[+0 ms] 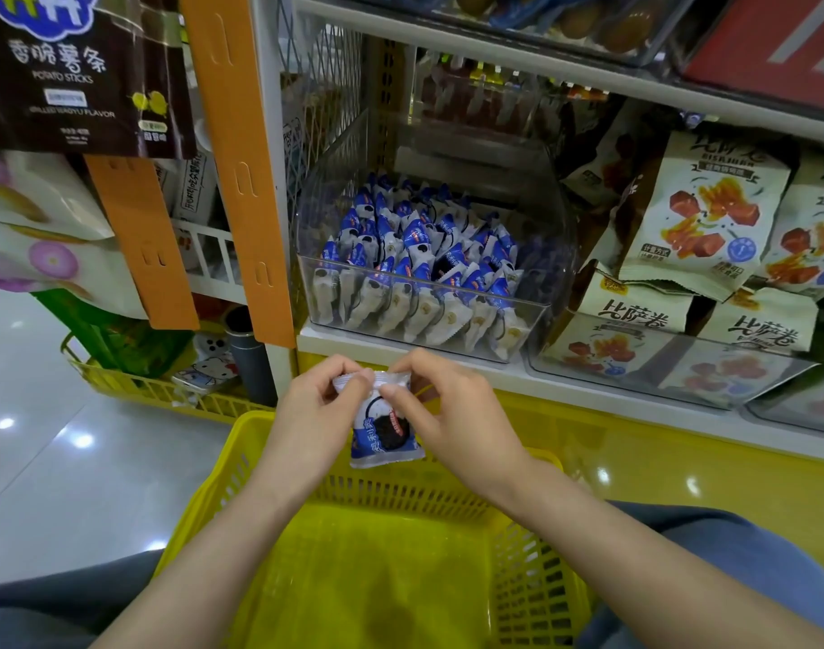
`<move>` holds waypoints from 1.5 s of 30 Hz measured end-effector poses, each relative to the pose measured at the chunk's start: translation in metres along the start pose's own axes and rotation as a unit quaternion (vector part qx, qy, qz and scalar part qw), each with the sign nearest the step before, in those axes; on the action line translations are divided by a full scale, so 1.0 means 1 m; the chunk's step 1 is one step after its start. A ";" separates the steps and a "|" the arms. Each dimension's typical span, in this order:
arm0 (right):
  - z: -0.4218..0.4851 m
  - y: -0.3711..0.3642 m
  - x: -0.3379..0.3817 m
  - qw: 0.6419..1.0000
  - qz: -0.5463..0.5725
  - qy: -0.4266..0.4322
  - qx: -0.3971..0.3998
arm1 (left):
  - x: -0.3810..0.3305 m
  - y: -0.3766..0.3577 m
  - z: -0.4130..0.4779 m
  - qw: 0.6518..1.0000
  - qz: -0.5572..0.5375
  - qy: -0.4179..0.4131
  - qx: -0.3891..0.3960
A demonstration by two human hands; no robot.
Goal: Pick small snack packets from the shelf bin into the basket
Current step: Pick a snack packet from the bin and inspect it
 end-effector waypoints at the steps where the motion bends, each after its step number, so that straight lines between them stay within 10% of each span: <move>1: 0.000 0.002 0.004 0.999 -0.031 0.025 -0.002 | 0.001 -0.001 0.000 1.000 0.005 0.005 0.005; 13: 0.000 0.022 -0.022 0.978 0.128 -0.114 -0.120 | 0.006 0.003 0.003 0.984 0.173 -0.016 -0.041; 19: 0.001 0.013 0.009 0.997 0.006 0.069 -0.027 | 0.022 -0.007 0.002 0.968 -0.139 0.196 0.076; 24: -0.003 -0.004 0.015 0.991 -0.048 0.108 0.054 | 0.014 0.001 0.002 0.978 -0.157 0.137 0.020; 28: -0.001 -0.001 -0.008 0.986 0.135 -0.099 -0.019 | 0.008 0.005 0.002 0.986 -0.123 0.110 -0.006; 32: -0.005 -0.015 -0.022 0.907 0.339 -0.251 0.012 | -0.001 -0.006 -0.001 0.994 -0.084 0.048 0.045; 45: -0.009 -0.017 -0.025 0.850 0.434 -0.297 -0.021 | -0.017 -0.003 -0.008 0.971 0.175 -0.162 -0.021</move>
Point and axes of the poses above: each hand's wrist, its own z-axis towards the middle knuckle, its own y-axis out of the back of the hand, x = y × z, the point moved 7 cm from there along z, towards the middle knuckle, and after that the axes turned 7 degrees about y, right-handed, at the moved point
